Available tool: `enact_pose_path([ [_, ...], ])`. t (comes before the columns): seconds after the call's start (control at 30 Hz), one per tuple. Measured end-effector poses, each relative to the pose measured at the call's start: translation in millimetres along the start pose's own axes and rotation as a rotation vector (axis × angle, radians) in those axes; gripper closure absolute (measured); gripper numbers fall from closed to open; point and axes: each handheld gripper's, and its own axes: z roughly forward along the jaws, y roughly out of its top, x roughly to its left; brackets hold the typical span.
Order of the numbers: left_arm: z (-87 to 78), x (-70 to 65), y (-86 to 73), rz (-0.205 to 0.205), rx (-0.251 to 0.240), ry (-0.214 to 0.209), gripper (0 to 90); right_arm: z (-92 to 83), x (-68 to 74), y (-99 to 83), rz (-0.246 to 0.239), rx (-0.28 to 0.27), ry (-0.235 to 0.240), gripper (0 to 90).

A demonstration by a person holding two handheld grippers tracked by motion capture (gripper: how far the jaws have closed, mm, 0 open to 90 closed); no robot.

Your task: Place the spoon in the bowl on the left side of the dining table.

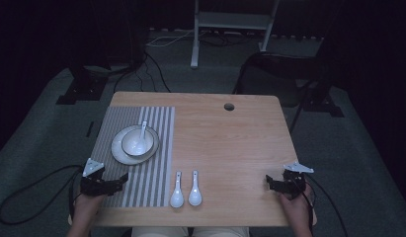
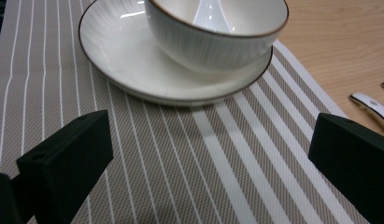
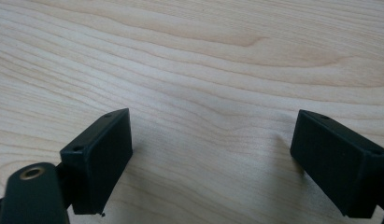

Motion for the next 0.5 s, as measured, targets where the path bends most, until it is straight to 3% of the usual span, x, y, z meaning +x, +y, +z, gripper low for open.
enact_pose_path([
  [0.23,-4.8,5.2,-19.1,-0.030,0.005,0.015,0.0,0.0,0.0,0.0,0.000,0.000,0.000,12.2],
  [0.5,-13.9,5.1,-30.6,-0.023,0.005,0.040,0.0,0.0,0.0,0.0,0.000,0.000,0.000,12.2],
])
